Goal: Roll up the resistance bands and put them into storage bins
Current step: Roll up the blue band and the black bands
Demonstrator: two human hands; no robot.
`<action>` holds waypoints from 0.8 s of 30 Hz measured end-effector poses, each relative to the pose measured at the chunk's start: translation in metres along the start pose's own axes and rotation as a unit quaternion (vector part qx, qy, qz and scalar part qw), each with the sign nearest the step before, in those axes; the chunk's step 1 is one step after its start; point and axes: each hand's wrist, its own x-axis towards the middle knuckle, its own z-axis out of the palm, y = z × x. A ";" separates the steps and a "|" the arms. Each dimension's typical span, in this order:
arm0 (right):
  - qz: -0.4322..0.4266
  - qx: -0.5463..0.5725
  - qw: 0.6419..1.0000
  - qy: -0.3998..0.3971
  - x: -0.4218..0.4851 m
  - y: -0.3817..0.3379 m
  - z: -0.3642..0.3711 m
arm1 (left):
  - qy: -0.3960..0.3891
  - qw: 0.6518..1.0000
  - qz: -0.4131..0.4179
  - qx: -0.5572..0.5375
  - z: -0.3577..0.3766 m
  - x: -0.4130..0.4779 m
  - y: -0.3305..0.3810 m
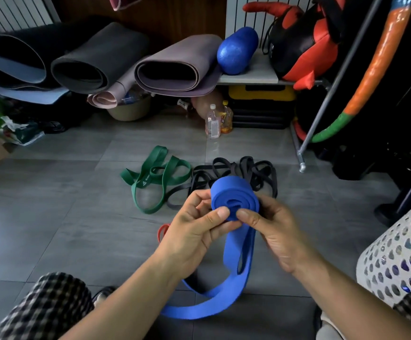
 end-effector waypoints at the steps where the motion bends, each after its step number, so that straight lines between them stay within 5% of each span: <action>1: 0.013 -0.030 0.999 0.007 0.001 -0.004 -0.003 | 0.002 0.997 0.000 0.071 -0.001 0.002 0.003; 4: 0.019 -0.295 0.955 0.005 0.004 -0.008 -0.016 | 0.008 0.909 0.031 0.415 -0.010 0.007 0.010; 6: -0.001 -0.446 0.895 -0.026 0.003 -0.007 -0.017 | -0.025 0.845 0.047 0.532 -0.012 0.009 0.012; 7: -0.005 -0.452 0.891 -0.033 0.002 -0.008 -0.017 | -0.037 0.841 0.049 0.538 -0.012 0.009 0.011; 11: 0.014 -0.189 0.982 -0.017 0.001 -0.020 -0.016 | -0.026 0.946 0.038 0.320 -0.006 0.006 0.010; 13: 0.006 -0.064 0.998 -0.022 0.000 -0.024 -0.017 | -0.030 0.973 0.050 0.223 -0.003 0.005 0.005; 20: -0.018 0.014 1.000 -0.006 -0.005 -0.015 -0.006 | -0.030 0.997 0.059 0.028 0.006 0.003 -0.011; 24: 0.015 -0.042 0.999 -0.001 -0.004 -0.018 -0.015 | -0.019 0.992 -0.003 0.122 0.004 0.007 -0.008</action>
